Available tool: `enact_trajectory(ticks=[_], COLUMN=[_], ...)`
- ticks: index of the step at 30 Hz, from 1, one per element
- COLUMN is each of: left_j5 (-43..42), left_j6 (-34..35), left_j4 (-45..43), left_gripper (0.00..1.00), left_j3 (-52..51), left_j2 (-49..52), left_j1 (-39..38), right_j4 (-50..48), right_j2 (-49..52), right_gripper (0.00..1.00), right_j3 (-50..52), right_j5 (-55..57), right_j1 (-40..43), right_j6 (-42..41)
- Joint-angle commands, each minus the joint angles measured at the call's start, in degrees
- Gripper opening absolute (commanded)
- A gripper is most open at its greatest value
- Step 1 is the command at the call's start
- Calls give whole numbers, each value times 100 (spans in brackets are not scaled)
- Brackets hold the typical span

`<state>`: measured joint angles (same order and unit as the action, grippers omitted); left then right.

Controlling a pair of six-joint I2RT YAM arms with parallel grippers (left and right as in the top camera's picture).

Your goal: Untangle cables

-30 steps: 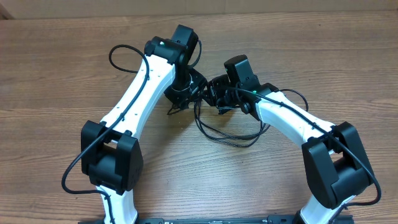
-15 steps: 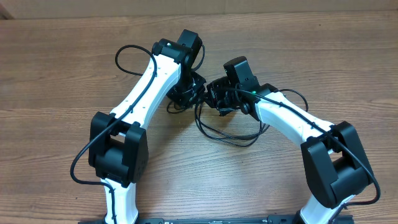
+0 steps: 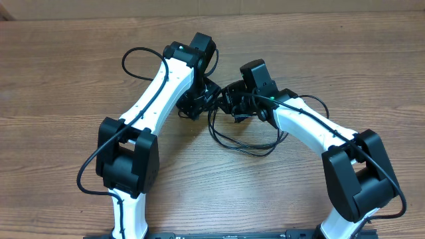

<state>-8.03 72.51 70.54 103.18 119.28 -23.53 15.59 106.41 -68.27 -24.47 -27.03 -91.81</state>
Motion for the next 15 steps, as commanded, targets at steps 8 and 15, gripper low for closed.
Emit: enact_trajectory(ticks=[8,15], left_j5=[96,101], left_j6=[341,339], left_j4=[-199,-205], left_gripper=[58,53], left_j3=[68,68], left_j2=[127,127], left_j1=[26,24], right_j4=[-79,-79], right_j2=[-52,-55], right_gripper=[4,4], right_j3=[-33,-33], right_j5=[-125,-129], right_j1=[-109,-111], right_j6=[20,17])
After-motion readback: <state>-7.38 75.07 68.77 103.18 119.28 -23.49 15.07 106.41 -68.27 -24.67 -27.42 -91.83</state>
